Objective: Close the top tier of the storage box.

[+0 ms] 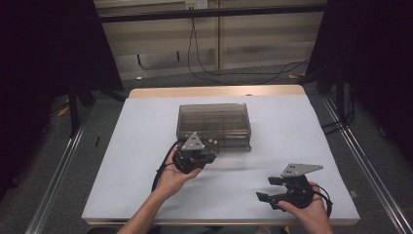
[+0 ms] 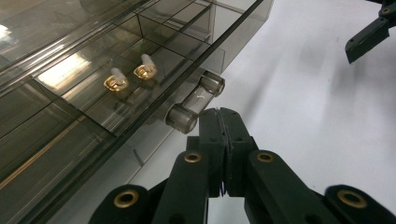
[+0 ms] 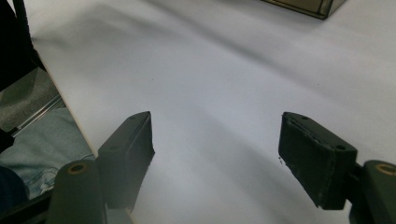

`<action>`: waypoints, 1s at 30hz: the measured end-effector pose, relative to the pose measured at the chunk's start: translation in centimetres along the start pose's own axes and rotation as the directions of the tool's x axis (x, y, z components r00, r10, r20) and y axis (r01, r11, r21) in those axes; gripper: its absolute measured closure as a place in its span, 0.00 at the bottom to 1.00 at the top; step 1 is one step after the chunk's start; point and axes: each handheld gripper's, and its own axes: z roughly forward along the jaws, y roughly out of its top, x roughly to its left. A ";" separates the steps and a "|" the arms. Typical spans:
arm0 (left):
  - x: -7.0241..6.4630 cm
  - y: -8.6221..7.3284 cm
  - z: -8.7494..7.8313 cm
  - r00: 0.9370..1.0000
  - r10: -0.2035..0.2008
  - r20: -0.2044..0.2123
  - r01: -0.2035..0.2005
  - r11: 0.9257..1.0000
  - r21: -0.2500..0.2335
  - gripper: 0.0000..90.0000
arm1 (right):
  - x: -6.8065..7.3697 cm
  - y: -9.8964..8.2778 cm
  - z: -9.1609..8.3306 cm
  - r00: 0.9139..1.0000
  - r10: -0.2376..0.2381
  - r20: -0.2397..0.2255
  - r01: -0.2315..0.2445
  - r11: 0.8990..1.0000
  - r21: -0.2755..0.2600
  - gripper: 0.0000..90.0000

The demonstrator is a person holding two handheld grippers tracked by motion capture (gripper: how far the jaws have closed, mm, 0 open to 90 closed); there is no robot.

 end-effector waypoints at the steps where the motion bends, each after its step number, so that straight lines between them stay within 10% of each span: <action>1: 0.0 0.0 0.1 1.000 -0.002 0.000 0.002 1.000 -0.005 0.99 | 0.0 0.0 0.0 1.000 0.002 0.001 -0.002 1.000 0.003 0.30; 30: 1.4 1.5 1.0 1.000 -0.018 -0.013 0.018 1.000 -0.008 0.98 | 0.2 -0.1 0.1 1.000 -0.002 -0.008 0.002 1.000 0.010 0.30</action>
